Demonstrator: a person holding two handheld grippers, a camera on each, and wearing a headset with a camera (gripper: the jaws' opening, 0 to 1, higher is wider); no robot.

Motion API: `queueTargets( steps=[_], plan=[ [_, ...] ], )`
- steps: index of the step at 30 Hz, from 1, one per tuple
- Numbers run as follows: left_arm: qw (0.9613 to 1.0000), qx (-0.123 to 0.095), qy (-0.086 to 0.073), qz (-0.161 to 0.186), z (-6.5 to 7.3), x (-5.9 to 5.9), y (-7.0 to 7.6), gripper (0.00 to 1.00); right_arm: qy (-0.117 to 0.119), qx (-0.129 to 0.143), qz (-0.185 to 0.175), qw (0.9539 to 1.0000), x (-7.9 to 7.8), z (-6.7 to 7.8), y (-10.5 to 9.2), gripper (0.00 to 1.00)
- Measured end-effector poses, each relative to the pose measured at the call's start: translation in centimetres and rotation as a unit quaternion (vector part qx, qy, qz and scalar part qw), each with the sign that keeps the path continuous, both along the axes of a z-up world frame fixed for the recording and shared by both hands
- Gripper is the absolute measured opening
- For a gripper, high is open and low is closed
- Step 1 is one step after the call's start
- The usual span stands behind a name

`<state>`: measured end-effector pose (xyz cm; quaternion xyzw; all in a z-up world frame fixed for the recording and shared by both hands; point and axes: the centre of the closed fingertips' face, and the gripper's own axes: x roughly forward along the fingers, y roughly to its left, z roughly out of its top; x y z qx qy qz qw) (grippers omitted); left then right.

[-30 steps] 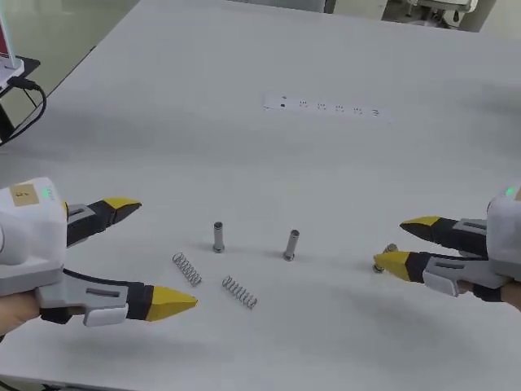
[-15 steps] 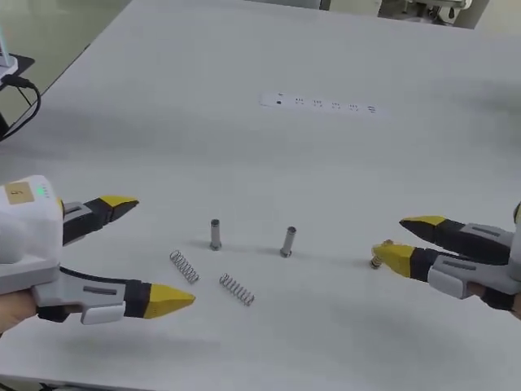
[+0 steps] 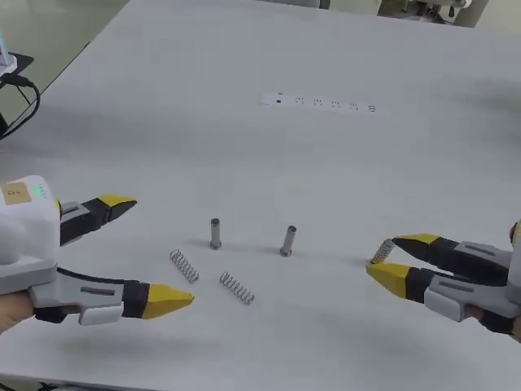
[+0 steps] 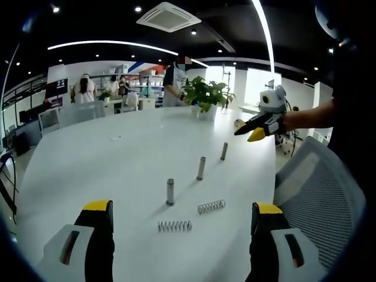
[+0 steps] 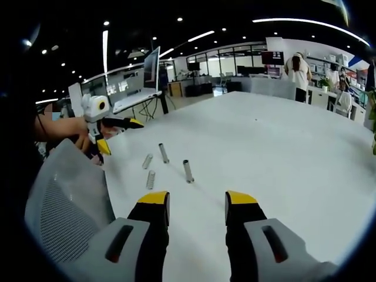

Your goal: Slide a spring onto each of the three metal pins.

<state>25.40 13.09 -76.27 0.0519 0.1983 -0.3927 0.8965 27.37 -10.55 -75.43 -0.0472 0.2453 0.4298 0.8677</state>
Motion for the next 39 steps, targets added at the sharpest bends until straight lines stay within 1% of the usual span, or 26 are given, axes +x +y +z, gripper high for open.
queueTargets(
  steps=[3,9,17,19,24,25,27,28,30,33,37,39],
  plan=[
    [1.0,-0.001,0.0,0.0,0.0,0.0,0.0,0.95,0.0,-0.006,0.001,1.0,-0.1,-0.1,-0.2,0.36],
    [1.0,0.001,0.001,-0.001,-0.1,0.1,0.0,0.95,0.002,-0.01,0.012,0.9999,-0.4,0.0,0.5,0.35],
    [1.0,-0.001,0.001,0.001,0.0,0.1,0.0,0.95,0.001,-0.006,0.034,0.9994,0.0,0.5,2.4,0.34],
    [1.0,0.001,0.001,0.001,-0.1,0.0,0.1,0.95,0.0,-0.005,0.041,0.9991,0.0,0.6,3.0,0.33],
    [1.0,0.0,0.003,0.005,-0.2,-0.2,0.4,0.95,0.002,-0.01,0.057,0.9983,-0.1,0.7,4.7,0.32],
    [1.0,0.001,0.003,0.006,-0.2,-0.2,0.5,0.95,0.007,-0.009,0.067,0.9977,-0.4,0.6,5.4,0.31],
    [1.0,0.002,0.003,0.007,-0.2,-0.2,0.6,0.95,0.002,-0.016,0.078,0.9968,-0.7,0.5,6.3,0.31],
    [1.0,0.002,0.003,0.008,-0.2,-0.2,0.7,0.95,0.006,-0.019,0.09,0.9958,-1.0,0.4,6.7,0.3],
    [1.0,0.002,0.003,0.009,-0.2,-0.2,0.8,0.95,0.005,-0.016,0.099,0.995,-1.3,0.4,7.5,0.3],
    [0.9999,0.002,0.003,0.011,-0.2,-0.2,0.9,0.95,0.01,-0.019,0.119,0.9927,-1.9,0.1,9.0,0.3],
    [0.9999,0.005,0.004,0.01,-0.3,-0.2,0.9,0.95,0.01,-0.026,0.143,0.9893,-2.3,-0.3,10.6,0.29],
    [0.9999,0.005,0.004,0.009,-0.3,-0.3,0.9,0.95,0.01,-0.028,0.148,0.9885,-2.4,-0.4,10.9,0.29]
  ],
)
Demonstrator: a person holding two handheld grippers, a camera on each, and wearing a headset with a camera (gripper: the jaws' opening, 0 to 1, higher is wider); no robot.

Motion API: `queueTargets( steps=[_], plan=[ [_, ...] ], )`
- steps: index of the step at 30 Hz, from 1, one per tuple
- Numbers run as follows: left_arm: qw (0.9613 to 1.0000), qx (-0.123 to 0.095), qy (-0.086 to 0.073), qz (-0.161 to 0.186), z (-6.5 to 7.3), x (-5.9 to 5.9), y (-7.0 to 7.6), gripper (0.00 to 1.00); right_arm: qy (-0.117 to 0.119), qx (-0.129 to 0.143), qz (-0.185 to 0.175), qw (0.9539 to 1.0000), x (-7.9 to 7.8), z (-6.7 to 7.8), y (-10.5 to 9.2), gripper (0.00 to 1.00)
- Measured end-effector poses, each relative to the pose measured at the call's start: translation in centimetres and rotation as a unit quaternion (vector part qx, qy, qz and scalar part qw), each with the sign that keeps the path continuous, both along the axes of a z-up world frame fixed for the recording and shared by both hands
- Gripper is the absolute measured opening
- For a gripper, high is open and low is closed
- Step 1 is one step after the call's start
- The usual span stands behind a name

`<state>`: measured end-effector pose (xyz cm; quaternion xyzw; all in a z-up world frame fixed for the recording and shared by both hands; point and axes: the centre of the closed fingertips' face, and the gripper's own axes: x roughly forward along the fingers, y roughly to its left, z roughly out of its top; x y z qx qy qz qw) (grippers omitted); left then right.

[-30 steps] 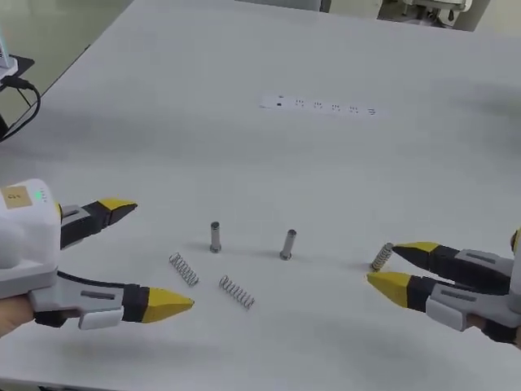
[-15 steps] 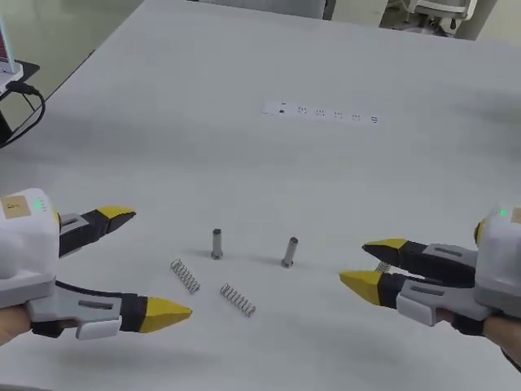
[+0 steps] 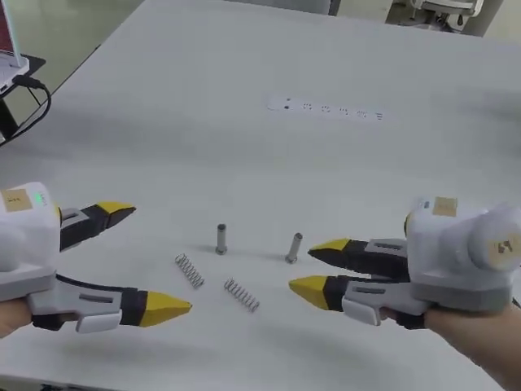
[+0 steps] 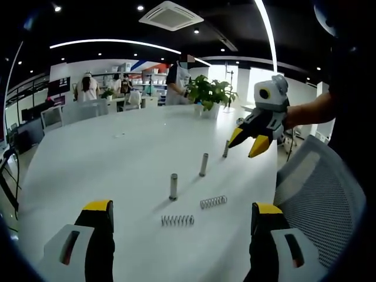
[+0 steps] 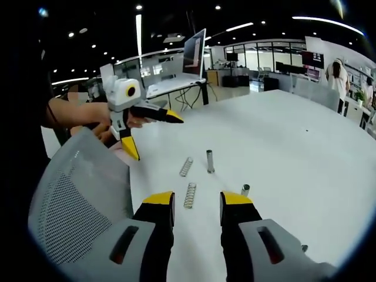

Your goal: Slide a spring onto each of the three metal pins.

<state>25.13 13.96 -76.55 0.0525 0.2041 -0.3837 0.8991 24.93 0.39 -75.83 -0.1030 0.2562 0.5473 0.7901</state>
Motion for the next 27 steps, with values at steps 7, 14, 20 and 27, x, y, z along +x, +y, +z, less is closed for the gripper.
queueTargets(
  steps=[7,14,20,27],
  plan=[
    [1.0,0.002,0.001,0.001,-0.1,0.0,0.2,0.94,0.001,-0.007,0.016,0.9998,0.0,-0.6,1.5,0.28],
    [1.0,0.001,0.002,0.0,-0.1,0.0,0.1,0.94,0.009,-0.022,0.024,0.9994,0.1,-2.3,3.0,0.27],
    [1.0,0.001,0.0,0.002,-0.1,0.2,0.1,0.95,0.015,-0.037,0.031,0.9987,-0.4,-3.7,4.3,0.26],
    [1.0,-0.001,0.002,0.001,-0.2,0.1,0.1,0.95,0.014,-0.074,0.029,0.9967,-0.3,-6.2,4.7,0.26]
  ],
)
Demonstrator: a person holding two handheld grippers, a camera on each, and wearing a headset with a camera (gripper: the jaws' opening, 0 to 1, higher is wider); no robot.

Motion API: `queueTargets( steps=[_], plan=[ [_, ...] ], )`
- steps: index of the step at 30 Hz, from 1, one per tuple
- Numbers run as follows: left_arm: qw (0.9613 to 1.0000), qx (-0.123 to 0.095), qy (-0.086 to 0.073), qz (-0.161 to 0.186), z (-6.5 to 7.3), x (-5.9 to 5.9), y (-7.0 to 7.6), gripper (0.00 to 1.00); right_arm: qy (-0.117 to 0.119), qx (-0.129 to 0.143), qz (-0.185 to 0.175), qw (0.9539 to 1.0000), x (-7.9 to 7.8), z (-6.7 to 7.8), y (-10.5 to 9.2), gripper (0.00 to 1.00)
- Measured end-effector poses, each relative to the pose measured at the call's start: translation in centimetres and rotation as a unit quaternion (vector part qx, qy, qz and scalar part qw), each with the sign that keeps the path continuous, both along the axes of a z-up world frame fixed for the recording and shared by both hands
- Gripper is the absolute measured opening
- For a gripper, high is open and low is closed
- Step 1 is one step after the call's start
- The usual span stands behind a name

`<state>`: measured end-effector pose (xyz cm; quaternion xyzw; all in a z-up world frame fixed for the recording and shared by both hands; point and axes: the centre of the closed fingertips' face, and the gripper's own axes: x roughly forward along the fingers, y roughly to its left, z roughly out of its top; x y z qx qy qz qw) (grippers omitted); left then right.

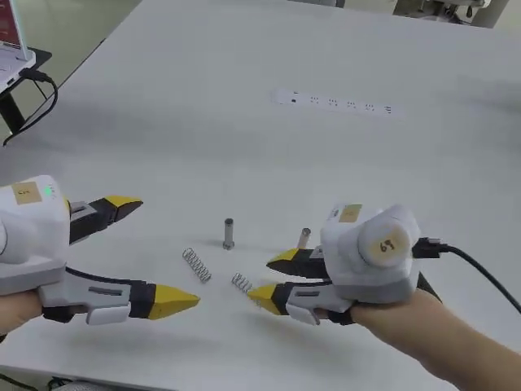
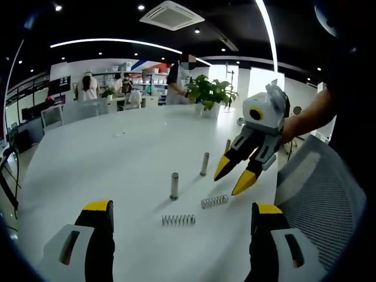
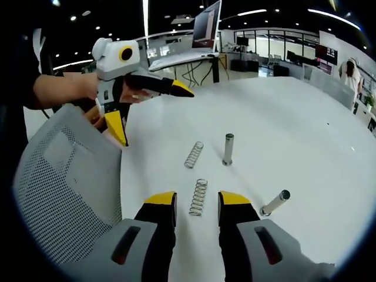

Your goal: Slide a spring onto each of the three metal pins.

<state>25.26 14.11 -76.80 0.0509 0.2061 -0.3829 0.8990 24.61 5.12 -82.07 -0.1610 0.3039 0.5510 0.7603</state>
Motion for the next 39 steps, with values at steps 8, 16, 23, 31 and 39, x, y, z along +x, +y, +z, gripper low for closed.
queueTargets(
  steps=[8,16,23,31,39],
  plan=[
    [1.0,0.0,0.004,0.003,-0.4,-0.2,0.3,0.94,0.004,-0.022,-0.002,0.9998,-0.6,-2.0,0.0,0.21],
    [1.0,0.001,0.007,0.002,-0.5,-0.3,0.2,0.94,-0.002,-0.03,-0.002,0.9995,-0.7,-2.8,0.8,0.21],
    [1.0,0.0,0.008,0.004,-0.7,-0.5,0.2,0.94,0.003,-0.038,-0.011,0.9992,-0.5,-3.3,0.8,0.19],
    [1.0,0.001,0.008,0.004,-0.7,-0.6,0.2,0.94,-0.022,-0.05,-0.023,0.9982,-0.1,-3.4,0.8,0.08],
    [1.0,0.003,0.005,-0.005,-0.4,-0.6,-0.4,0.93,-0.01,-0.044,-0.022,0.9987,-0.3,-3.1,0.5,0.07]
  ],
)
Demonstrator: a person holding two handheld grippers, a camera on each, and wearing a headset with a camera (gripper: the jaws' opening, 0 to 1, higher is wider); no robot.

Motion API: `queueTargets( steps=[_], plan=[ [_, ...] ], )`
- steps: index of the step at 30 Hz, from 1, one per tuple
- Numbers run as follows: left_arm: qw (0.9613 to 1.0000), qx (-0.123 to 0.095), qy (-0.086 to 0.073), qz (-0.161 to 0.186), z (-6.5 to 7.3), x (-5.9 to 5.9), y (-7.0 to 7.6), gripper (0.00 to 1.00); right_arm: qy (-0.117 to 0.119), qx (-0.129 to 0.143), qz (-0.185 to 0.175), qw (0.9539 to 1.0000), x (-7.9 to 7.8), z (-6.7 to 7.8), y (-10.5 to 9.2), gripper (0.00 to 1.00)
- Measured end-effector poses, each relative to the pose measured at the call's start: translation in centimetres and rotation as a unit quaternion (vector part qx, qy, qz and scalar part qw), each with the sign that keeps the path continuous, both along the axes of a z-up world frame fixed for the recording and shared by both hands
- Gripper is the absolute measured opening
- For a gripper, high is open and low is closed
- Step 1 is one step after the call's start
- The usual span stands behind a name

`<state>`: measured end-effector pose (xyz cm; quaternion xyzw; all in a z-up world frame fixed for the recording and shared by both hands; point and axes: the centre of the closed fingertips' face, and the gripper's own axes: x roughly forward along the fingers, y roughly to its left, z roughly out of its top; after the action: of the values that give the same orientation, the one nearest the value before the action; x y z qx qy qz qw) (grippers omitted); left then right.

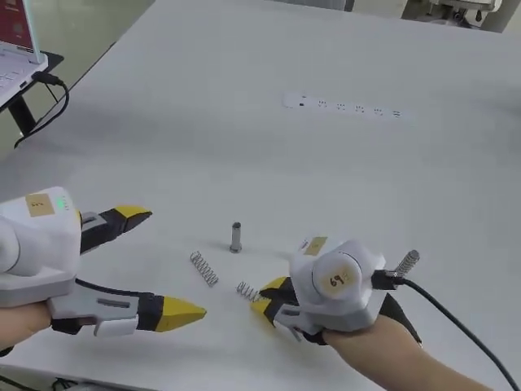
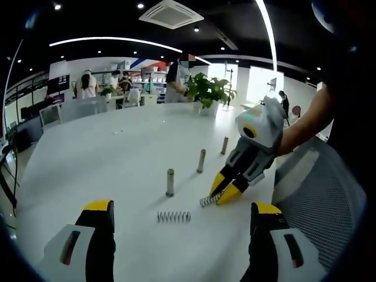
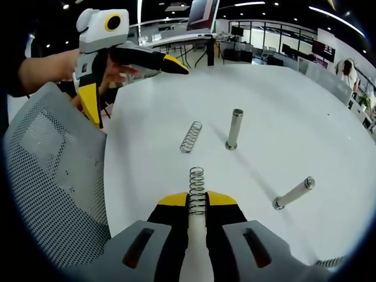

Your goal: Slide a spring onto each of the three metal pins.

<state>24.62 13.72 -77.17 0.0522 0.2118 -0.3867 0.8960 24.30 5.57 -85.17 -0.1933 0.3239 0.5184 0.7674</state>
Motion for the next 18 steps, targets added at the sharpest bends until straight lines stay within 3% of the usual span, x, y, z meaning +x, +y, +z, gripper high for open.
queueTargets(
  steps=[9,18],
  plan=[
    [1.0,0.002,-0.005,-0.006,0.6,0.2,-0.4,0.93,0.018,0.016,-0.024,0.9994,0.2,1.6,-1.7,0.07],
    [0.9998,0.003,-0.012,-0.014,1.3,0.4,-1.0,0.92,0.008,0.022,-0.036,0.9991,0.5,3.2,-3.7,0.07]
  ],
)
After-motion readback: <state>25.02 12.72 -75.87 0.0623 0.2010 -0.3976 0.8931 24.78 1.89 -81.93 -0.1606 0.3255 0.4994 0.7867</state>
